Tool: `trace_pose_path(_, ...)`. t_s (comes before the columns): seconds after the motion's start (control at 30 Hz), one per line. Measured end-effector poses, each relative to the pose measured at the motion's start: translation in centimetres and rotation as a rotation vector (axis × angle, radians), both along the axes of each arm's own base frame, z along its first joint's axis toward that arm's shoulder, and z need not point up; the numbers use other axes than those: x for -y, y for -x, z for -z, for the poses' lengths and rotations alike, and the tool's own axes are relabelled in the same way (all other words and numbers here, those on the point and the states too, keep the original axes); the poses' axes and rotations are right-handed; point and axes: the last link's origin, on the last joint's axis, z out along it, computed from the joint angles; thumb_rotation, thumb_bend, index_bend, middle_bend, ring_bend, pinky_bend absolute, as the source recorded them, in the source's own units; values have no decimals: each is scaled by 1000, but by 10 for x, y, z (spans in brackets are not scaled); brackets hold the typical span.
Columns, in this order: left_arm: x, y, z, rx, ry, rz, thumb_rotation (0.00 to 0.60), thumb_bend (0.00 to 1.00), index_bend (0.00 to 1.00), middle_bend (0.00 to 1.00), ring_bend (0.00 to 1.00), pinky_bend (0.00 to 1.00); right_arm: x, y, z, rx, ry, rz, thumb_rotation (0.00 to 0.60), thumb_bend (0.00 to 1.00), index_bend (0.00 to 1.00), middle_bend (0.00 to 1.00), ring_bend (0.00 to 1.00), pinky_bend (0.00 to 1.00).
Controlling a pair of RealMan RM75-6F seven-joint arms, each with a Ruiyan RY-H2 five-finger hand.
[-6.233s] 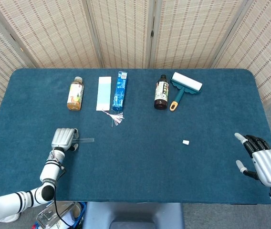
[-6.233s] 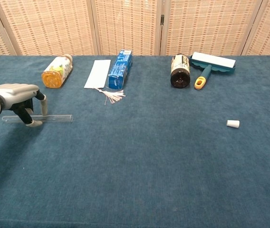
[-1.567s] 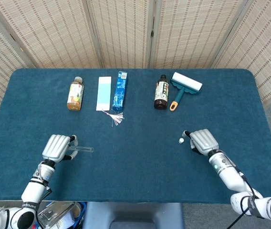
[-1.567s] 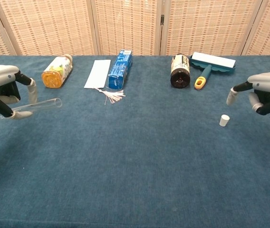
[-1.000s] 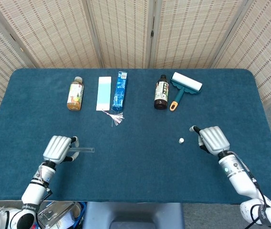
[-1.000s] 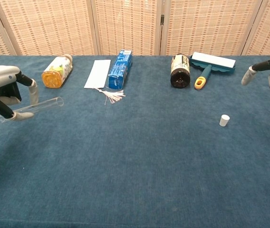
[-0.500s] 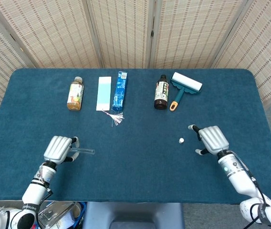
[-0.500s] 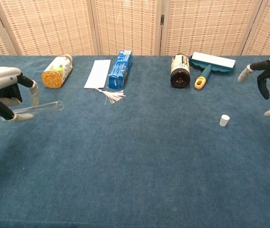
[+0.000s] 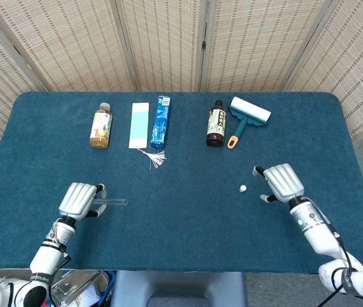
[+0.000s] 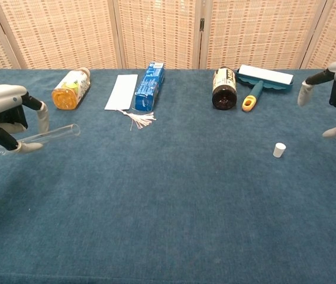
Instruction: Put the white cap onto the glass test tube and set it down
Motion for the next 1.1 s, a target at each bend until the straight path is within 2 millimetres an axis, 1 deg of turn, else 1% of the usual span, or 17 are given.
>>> trace_pose_path(0.07,0,0,0,-1,1,0,600,357,661,1000,1000,1000,2,0,3,-6,-8,5,600,107,407,1000,1000,1000)
trace_pose_path(0.17,0,0,1,-2,3,1,600,357,661,1000,1000,1000,4,1,9,-12,-22,18,600,117,421,1000,1000,1000)
trace_pose_path(0.4,0,1,2,-3,7,-4,600,357,660,1000,1000,1000,12,-1,27,-28,-56,28,600,209,463,1000,1000,1000)
trace_pose_path(0.77,0,4,4,-4,16,-11,600,357,659,1000,1000,1000,22,0,49,-56,-98,57,600,222,463,1000,1000,1000)
trace_pose_path(1.1,0,7,6,-5,21,-16,600,357,658,1000,1000,1000,29,-1,60,-69,-119,71,600,222,463,1000,1000,1000)
